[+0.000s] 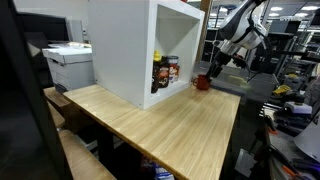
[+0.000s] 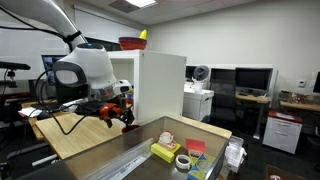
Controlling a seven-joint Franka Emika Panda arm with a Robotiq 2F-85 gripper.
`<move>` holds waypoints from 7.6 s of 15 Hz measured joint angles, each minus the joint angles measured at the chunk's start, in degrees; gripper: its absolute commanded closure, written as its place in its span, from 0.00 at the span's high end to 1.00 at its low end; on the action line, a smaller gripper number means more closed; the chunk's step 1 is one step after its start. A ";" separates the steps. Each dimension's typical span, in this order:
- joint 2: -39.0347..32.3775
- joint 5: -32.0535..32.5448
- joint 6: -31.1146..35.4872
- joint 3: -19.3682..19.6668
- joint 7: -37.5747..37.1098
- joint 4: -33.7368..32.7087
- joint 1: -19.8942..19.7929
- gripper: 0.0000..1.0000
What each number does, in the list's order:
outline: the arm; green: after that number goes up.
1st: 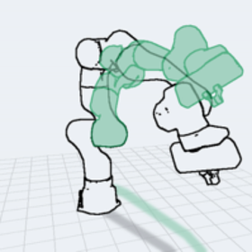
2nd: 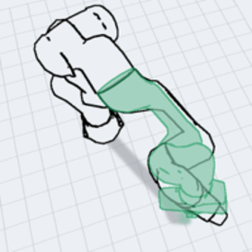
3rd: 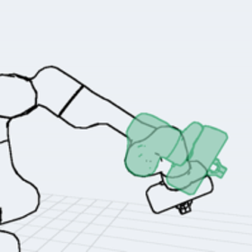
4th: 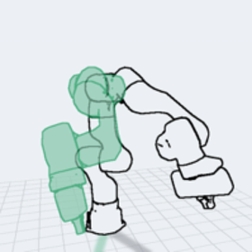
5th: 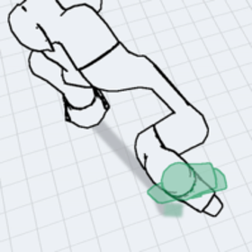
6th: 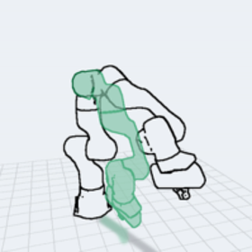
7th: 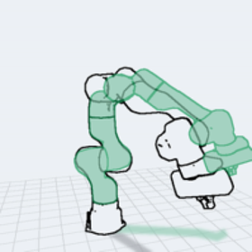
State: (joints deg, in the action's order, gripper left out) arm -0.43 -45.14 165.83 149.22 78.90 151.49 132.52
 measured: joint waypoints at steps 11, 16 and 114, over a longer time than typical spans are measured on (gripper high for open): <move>3.86 10.38 -0.22 0.10 -7.51 -3.02 -2.58 0.99; 6.01 13.80 -0.98 0.17 -8.60 -4.72 -2.92 0.61; 3.49 29.24 1.12 -12.33 -10.74 -6.92 0.93 0.02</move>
State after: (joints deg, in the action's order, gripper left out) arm 3.06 -15.90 166.95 136.89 68.16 144.57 133.45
